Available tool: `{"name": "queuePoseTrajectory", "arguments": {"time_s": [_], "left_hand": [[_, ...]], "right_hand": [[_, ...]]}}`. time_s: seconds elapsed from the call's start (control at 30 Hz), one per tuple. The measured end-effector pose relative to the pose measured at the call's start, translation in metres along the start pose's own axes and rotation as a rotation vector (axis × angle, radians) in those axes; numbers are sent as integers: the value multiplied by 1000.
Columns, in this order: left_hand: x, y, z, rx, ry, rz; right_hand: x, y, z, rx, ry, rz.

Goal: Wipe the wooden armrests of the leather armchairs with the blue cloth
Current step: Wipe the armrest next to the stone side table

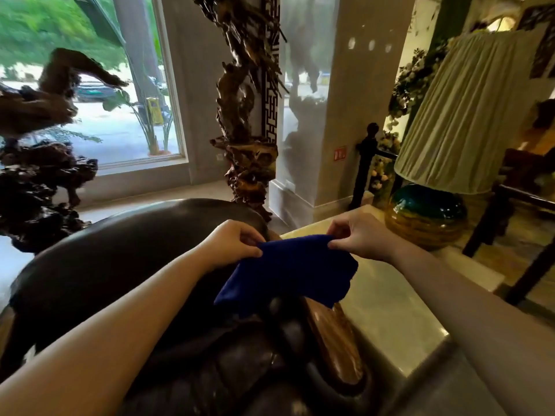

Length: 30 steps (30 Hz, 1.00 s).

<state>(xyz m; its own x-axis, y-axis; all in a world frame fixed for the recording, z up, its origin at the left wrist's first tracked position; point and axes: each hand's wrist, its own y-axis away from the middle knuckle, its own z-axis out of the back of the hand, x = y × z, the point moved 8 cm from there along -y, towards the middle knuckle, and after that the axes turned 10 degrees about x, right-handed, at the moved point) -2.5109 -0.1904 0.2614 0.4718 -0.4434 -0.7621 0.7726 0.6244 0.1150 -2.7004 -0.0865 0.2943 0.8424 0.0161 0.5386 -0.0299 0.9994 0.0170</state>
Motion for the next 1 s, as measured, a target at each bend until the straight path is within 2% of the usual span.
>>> {"name": "queuePoseTrajectory", "arguments": {"time_s": [0.33, 0.7, 1.0], "left_hand": [[24, -171, -55, -53, 25, 70], [86, -268, -143, -176, 70, 341], [121, -321, -205, -205, 174, 526]], "right_hand": [[-176, -97, 25, 63, -12, -151], [-319, -189, -20, 359, -73, -19], [-407, -231, -52, 518, -118, -26]]}}
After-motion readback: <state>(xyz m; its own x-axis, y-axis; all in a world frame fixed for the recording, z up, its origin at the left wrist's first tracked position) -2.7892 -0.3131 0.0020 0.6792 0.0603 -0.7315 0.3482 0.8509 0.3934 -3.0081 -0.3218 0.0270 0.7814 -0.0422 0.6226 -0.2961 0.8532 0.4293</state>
